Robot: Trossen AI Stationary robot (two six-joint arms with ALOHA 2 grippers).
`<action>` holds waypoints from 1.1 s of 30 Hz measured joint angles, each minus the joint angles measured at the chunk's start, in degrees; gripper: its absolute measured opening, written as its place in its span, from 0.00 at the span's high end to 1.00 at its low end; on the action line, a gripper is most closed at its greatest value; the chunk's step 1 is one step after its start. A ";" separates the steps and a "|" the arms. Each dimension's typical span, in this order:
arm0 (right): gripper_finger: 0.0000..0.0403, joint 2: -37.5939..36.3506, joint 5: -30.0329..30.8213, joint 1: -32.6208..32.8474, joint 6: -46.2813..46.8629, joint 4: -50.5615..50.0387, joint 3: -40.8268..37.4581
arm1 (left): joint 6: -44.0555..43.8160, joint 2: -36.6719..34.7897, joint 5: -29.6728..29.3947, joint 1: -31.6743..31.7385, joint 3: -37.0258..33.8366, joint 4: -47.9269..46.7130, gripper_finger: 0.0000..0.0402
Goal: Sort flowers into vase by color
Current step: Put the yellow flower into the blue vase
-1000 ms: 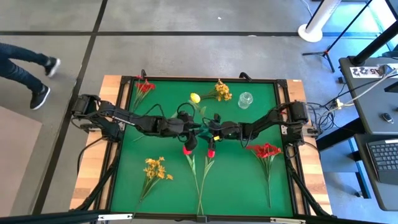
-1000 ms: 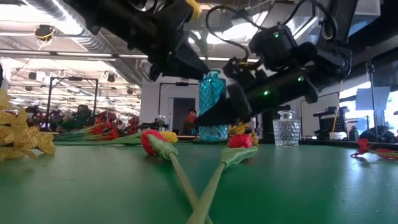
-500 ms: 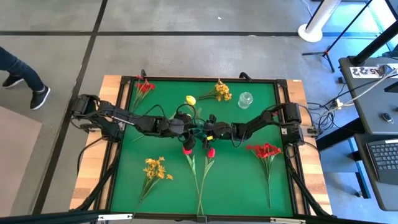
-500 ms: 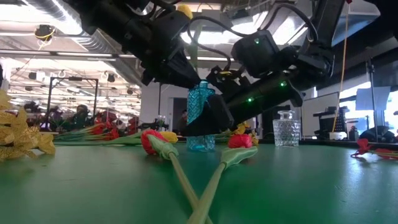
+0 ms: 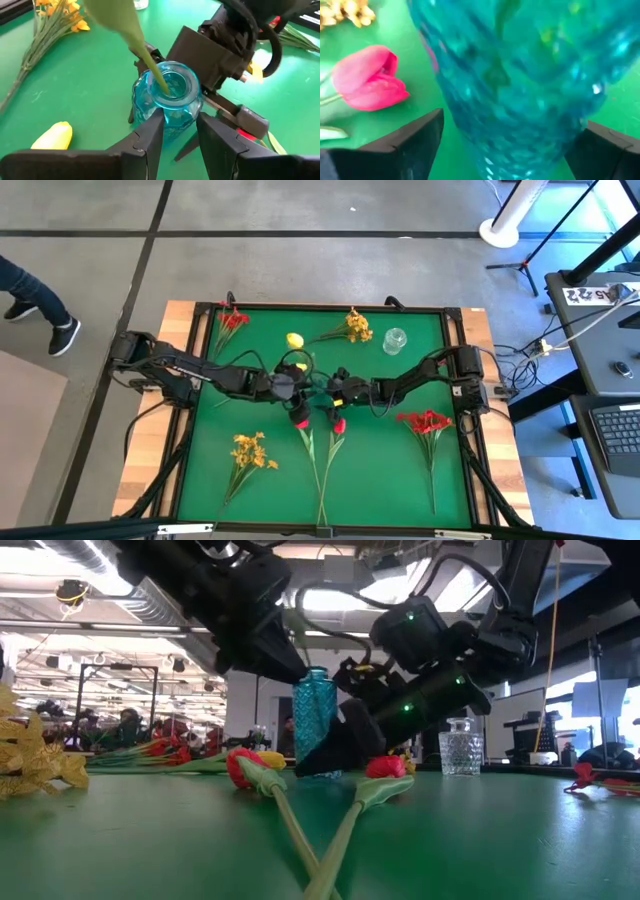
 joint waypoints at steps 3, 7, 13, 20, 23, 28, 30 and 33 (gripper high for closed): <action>0.13 -0.98 0.04 0.00 0.18 -3.56 0.07 | -0.01 -1.32 -0.04 -0.62 -0.11 -1.25 0.71; 0.13 -3.47 0.06 0.00 0.40 -8.29 -0.03 | -0.20 -1.96 0.07 -1.16 -0.29 -2.42 0.71; 0.13 -7.91 0.04 0.00 1.42 -12.83 0.00 | -0.60 -1.91 -0.76 -0.55 -0.36 -1.14 0.71; 0.13 -8.80 -1.31 0.00 1.39 -12.91 -0.02 | -0.34 -1.89 -1.06 0.75 -0.34 3.83 0.71; 0.13 -8.80 -1.38 0.00 1.39 -13.02 -0.02 | 0.39 -1.89 -0.99 0.92 -0.32 5.68 0.71; 0.13 -8.80 -2.43 0.00 1.39 -13.11 -0.02 | 0.50 -1.91 -0.46 0.92 -0.23 6.84 0.71; 0.13 -8.80 -2.43 0.00 1.39 -13.19 -0.02 | 0.50 -1.89 -0.45 0.92 -0.23 6.84 0.71; 0.13 -8.80 -2.43 0.00 1.39 -13.75 -0.02 | 0.52 -1.91 -0.45 0.90 -0.23 6.86 0.71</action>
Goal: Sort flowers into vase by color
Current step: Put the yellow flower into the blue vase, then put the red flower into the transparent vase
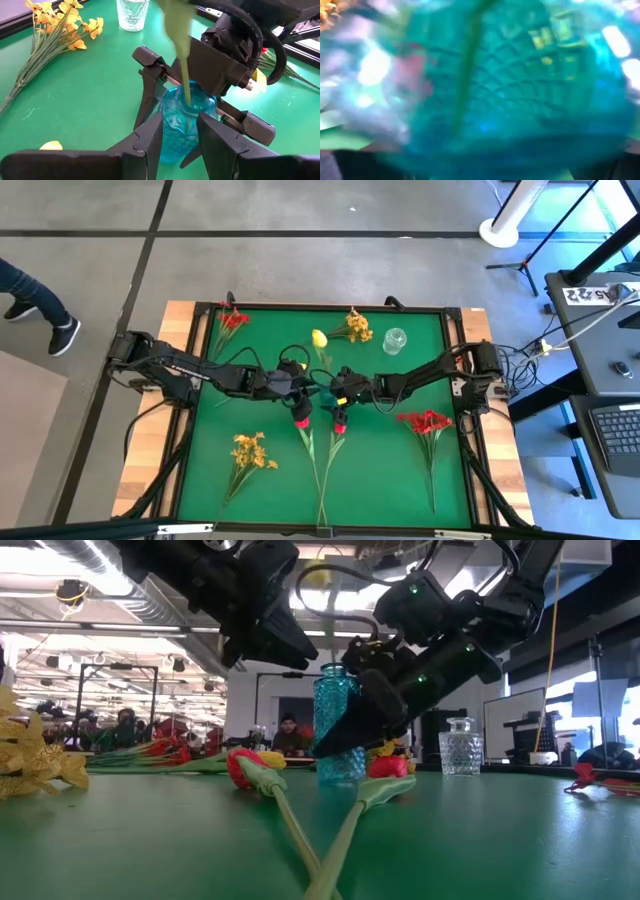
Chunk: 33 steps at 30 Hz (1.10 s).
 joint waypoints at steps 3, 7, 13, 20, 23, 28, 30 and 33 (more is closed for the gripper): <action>0.13 -0.08 -0.04 0.01 0.00 -1.17 0.00 | 0.01 -0.02 0.01 -0.11 0.00 0.02 0.71; 0.13 -0.78 -0.02 0.04 0.03 -3.69 0.07 | 0.03 -0.02 0.02 -0.17 0.00 -0.01 0.71; 0.13 -5.02 0.55 0.02 0.54 -9.54 0.04 | 0.06 -0.04 0.02 -0.15 0.02 -0.32 0.71; 0.13 -10.75 0.62 0.04 1.96 -17.85 0.04 | 0.07 -0.07 0.02 -0.15 0.07 -5.08 0.71; 0.13 -13.29 0.61 0.21 4.54 -22.46 0.05 | 0.06 -0.07 0.02 -0.15 0.07 -8.45 0.71; 0.13 -18.42 3.30 2.87 6.43 -31.66 0.04 | -1.61 -0.07 0.03 -0.15 0.07 -14.69 0.71; 0.13 -20.46 4.22 4.45 7.68 -35.28 0.04 | -1.98 -0.07 0.02 -0.15 0.07 -17.23 0.71; 0.13 -23.88 4.49 6.98 10.33 -40.38 0.04 | -3.22 -0.11 0.02 -0.15 0.18 -21.17 0.71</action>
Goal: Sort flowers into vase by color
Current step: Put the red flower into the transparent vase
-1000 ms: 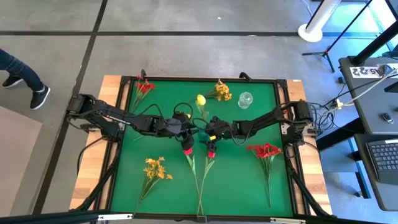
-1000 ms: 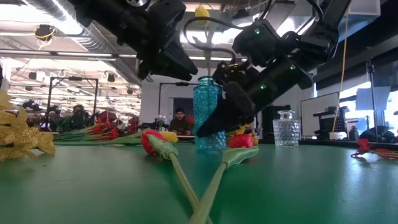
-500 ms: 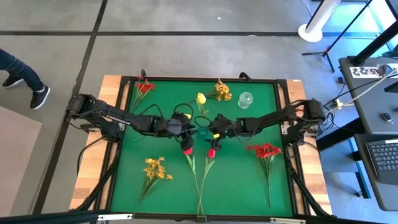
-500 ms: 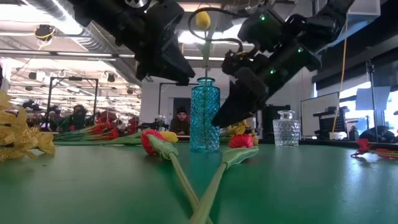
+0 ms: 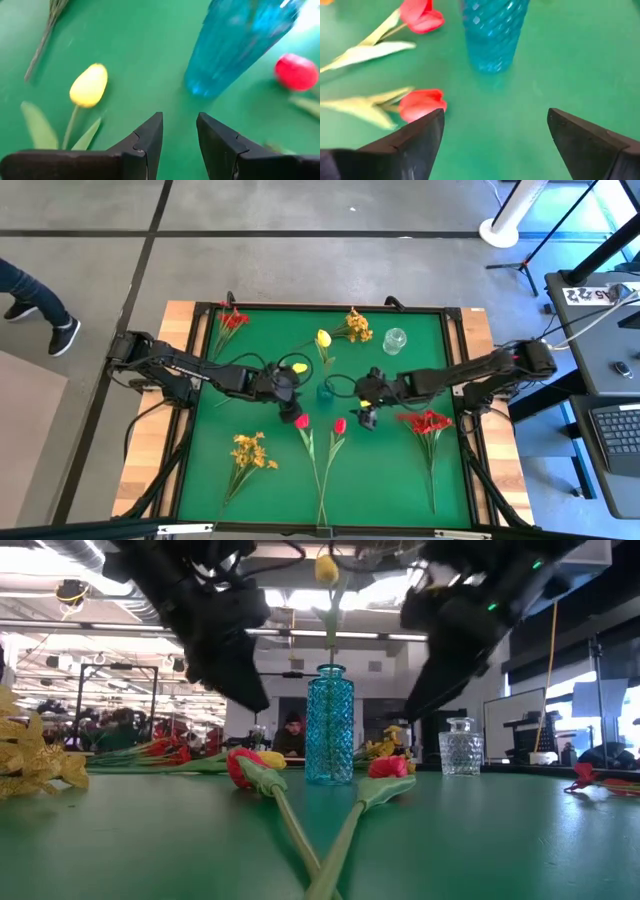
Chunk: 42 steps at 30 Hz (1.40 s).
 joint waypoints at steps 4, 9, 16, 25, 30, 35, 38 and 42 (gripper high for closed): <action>0.13 -4.27 0.13 4.25 3.77 -6.10 0.00 | -4.00 -0.02 -0.56 0.51 2.48 -11.71 0.71; 0.13 -8.18 1.45 10.17 9.09 -11.30 0.00 | -18.92 -0.07 -12.17 2.69 7.38 -35.65 0.71; 0.13 -10.47 4.80 17.64 13.03 -12.71 0.00 | -26.82 -0.07 -18.87 11.02 9.65 -49.82 0.71; 0.13 -10.59 9.28 22.91 14.32 -13.01 0.00 | -13.04 -0.78 -17.16 28.48 8.50 -48.65 0.71; 0.13 -10.57 11.31 24.41 14.32 -12.98 0.00 | -10.63 -4.58 -13.43 35.06 8.50 -48.46 0.71; 0.13 -10.57 12.08 24.69 13.75 -12.94 0.00 | -10.15 -5.14 -8.89 41.54 8.50 -49.21 0.71; 0.13 -10.54 12.44 24.67 13.26 -12.93 0.00 | -9.11 -4.25 -7.39 44.94 8.50 -49.22 0.71; 0.13 -10.54 12.58 24.67 12.20 -12.94 0.00 | -7.46 -3.80 -6.38 47.81 8.50 -48.73 0.71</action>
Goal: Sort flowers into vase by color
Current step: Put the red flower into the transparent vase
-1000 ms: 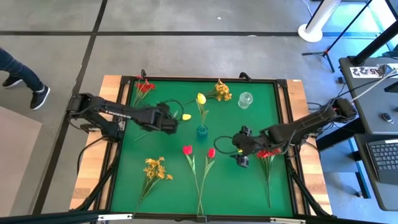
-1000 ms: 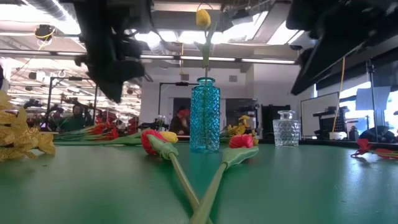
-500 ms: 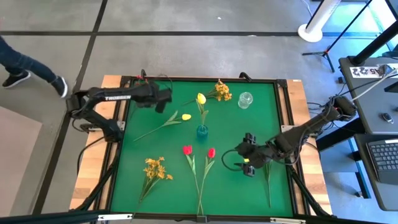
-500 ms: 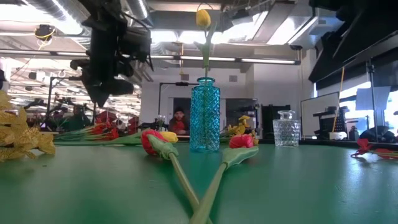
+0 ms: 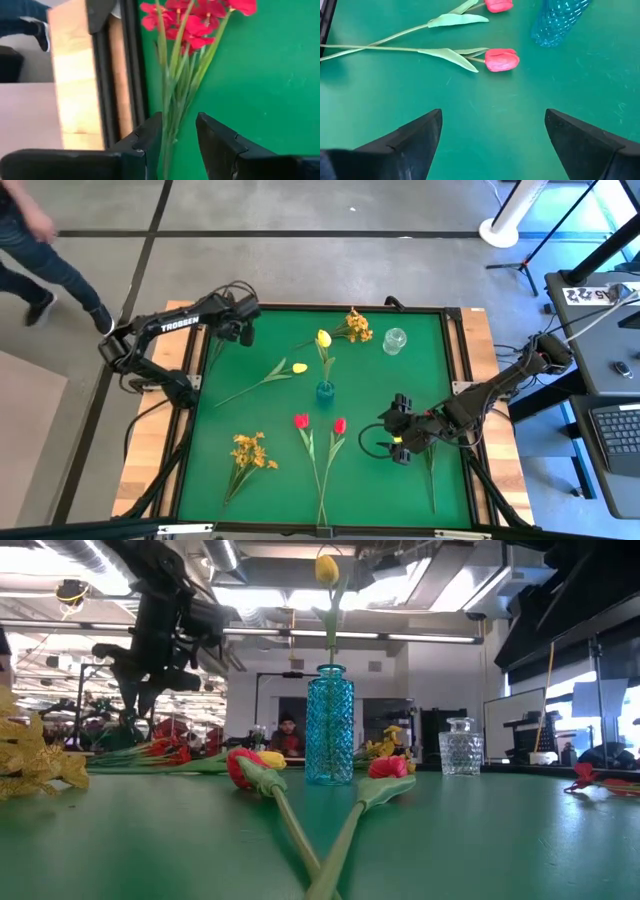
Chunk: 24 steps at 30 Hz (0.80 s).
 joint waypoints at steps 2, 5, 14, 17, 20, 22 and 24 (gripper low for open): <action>0.13 0.00 0.00 0.00 -0.27 -0.02 0.00 | 1.14 0.14 2.04 1.15 0.00 0.82 0.71; 0.13 0.00 0.00 0.00 -1.33 0.09 0.00 | 2.04 0.77 3.28 2.15 0.00 1.66 0.71; 0.13 0.02 -0.06 0.00 -1.62 0.22 0.00 | 4.32 8.73 4.29 4.41 0.00 1.30 0.71; 0.13 0.02 -0.07 0.00 -1.75 0.22 0.00 | 4.37 11.80 2.30 4.39 0.00 1.51 0.71; 0.13 0.02 -0.09 0.00 -1.77 0.22 0.00 | 4.01 14.71 2.03 5.01 -0.02 1.54 0.71; 0.13 0.02 -0.09 0.00 -1.77 0.22 0.00 | 3.86 16.31 1.99 5.59 -0.02 1.67 0.71; 0.13 0.04 -0.09 0.00 -1.77 0.23 0.00 | 3.84 18.04 2.11 6.25 -0.02 1.86 0.71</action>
